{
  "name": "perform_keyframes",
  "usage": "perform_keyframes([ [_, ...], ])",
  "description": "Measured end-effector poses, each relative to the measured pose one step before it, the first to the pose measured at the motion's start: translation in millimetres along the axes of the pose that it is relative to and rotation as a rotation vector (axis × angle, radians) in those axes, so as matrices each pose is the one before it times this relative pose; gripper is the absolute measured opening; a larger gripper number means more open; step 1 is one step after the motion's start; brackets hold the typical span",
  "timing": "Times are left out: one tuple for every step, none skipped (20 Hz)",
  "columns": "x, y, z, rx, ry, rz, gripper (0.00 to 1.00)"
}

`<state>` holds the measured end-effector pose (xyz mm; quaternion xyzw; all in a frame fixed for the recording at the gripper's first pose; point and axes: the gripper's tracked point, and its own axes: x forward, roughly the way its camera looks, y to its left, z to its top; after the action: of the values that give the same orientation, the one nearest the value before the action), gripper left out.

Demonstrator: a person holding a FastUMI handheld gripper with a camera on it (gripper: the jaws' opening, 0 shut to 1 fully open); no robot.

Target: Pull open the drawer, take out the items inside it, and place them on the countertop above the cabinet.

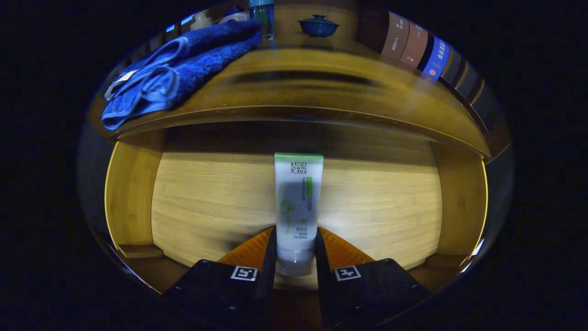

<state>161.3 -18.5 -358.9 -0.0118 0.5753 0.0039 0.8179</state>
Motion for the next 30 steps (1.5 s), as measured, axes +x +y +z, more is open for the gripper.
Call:
perform_keyframes([
  [-9.79,0.22,-1.23,-0.00243,-0.0167,0.00534,0.46],
  [-14.04,-0.98,-1.27,-0.00076,-0.01862,0.00453,0.46],
  [-10.29,0.1,0.41,0.00704,-0.01975,0.00584,0.46],
  [-10.94,0.7,-1.4,0.00781,-0.0164,0.00836,0.46],
  [-11.75,-0.32,-2.2,0.00723,-0.01269,0.00784,0.45],
  [-11.53,0.54,-2.48,0.00383,-0.00803,0.00827,0.45],
  [-10.6,2.66,-2.35,0.0001,-0.00777,0.01636,0.46],
  [-9.23,3.87,-0.99,-0.00098,-0.01249,0.01593,0.45],
  [-9.32,1.6,1.23,-0.00021,-0.016,0.00599,0.45],
  [-9.24,-0.67,4.12,0.00269,-0.02317,0.00161,0.45],
  [-8.61,-0.6,7.61,0.00366,-0.02721,-0.00133,0.45],
  [-8.89,0.68,9.22,0.00296,-0.02892,-0.00148,0.45],
  [-3.28,-2.05,13.52,-0.00011,-0.02832,-0.00176,0.45],
  [-1.32,-2.45,15.31,-0.0007,-0.02753,-0.00471,0.45],
  [-0.33,-1.31,15.79,0.00191,-0.02217,-0.00362,0.45],
  [3.68,-0.76,17.25,0.00184,-0.0241,-0.00049,0.45],
  [5.81,-0.8,17.84,-0.00088,-0.02489,-0.00147,0.45],
  [-0.61,0.44,12.18,-0.00024,-0.02371,-0.00389,0.45],
  [13.04,-0.8,17.11,0.01286,-0.01475,-0.00273,0.45],
  [13.65,-1.25,11.92,0.00764,0.00688,-0.00257,0.45],
  [11.75,-0.34,7.6,0.00437,0.01268,-0.00338,0.45],
  [13.51,-0.6,5.09,-0.00153,0.01183,-0.00335,0.45],
  [11.54,-0.28,5.46,-0.00214,0.01004,-0.00565,0.45],
  [13.78,-1.17,5.21,-0.0033,0.00732,-0.00593,0.45],
  [10.18,-1.09,1.92,0.00093,0.00748,-0.00365,0.45],
  [8.96,-0.87,-0.38,0.00234,0.01386,-0.00466,0.45],
  [7.6,-1.45,0.13,0.00574,0.01163,-0.00232,0.45],
  [5.97,-0.34,-0.34,0.00514,0.00579,-0.00173,0.45],
  [3.89,0.29,0.08,0.00304,0.00154,0.00441,0.45],
  [2.41,0.72,1.87,0.00285,-0.00412,0.00854,0.45],
])
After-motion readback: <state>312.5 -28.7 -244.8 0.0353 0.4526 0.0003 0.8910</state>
